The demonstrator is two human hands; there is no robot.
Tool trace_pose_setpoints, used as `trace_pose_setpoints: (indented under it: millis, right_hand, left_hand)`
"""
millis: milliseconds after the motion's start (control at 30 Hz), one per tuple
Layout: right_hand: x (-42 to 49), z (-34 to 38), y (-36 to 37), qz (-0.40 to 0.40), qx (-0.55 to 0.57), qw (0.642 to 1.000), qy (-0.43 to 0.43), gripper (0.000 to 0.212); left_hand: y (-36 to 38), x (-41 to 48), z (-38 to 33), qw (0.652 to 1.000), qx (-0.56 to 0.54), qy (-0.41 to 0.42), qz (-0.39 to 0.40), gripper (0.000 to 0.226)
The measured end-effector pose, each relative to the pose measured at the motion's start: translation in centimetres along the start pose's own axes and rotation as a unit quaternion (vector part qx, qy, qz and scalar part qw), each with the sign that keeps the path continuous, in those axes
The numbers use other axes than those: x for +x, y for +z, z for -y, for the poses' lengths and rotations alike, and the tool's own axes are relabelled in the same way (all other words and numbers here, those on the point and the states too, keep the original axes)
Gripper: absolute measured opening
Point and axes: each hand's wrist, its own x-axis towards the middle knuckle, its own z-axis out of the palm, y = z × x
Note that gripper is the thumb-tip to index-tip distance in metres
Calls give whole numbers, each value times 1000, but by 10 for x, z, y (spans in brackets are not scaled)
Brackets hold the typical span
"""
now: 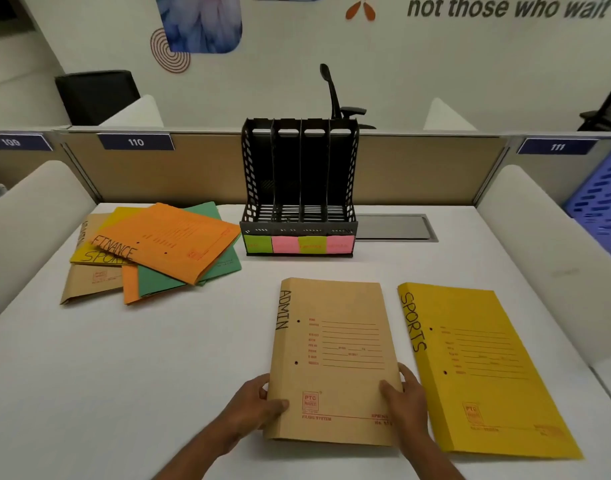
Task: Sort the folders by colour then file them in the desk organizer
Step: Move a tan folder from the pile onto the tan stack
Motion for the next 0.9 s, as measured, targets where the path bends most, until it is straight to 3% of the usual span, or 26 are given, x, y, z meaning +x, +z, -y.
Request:
trace_pose_setpoints:
  millis: [333,900]
  right_hand:
    - [9,-7,-20,-37,-58,998,0,57]
    - [14,-9,-44,-60,-120,990,-37,59]
  left_hand:
    - [39,14,6,999,23,-1,-24,50]
    - [67,18,-5,997,75,11,1,62]
